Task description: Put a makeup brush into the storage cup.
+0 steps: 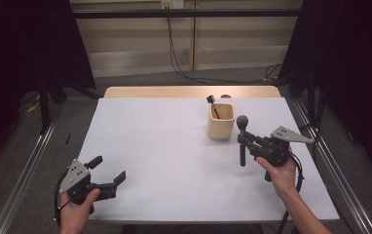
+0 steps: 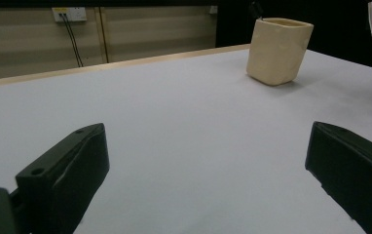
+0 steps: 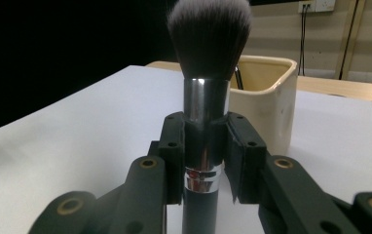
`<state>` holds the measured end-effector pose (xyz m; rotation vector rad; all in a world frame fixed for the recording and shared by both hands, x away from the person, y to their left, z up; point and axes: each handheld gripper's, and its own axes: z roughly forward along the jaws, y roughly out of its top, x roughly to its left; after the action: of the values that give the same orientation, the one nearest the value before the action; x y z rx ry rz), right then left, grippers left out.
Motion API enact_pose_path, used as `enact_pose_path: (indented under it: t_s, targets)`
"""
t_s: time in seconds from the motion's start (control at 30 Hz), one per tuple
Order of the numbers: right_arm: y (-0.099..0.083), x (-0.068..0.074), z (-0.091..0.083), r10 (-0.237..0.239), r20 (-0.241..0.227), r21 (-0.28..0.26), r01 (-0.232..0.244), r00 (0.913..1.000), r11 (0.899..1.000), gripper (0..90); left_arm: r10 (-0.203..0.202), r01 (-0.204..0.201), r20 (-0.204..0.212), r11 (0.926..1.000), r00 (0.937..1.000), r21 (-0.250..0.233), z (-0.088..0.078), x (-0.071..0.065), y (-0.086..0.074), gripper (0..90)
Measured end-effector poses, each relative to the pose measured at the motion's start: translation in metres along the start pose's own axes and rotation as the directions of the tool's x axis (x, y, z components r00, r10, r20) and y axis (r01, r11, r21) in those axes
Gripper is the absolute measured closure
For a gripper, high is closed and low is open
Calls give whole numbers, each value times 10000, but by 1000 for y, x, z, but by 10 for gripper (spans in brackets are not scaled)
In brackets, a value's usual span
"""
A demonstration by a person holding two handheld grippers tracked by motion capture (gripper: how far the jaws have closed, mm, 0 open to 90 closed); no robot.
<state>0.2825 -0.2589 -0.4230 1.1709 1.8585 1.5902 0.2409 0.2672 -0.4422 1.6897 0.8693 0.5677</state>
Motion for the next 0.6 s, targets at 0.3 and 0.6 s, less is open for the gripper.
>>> enact_pose_path:
  t_s: [0.3,0.6]
  targets:
    - [12,-2,-6,165,-25,-462,-166,9999,9988,717,-133,134,65,9999,9999,-99,1,-1,0,22]
    - [28,4,-2,-231,-180,-691,218,9996,9974,717,-147,147,75,9998,9999,-99,1,-1,0,23]
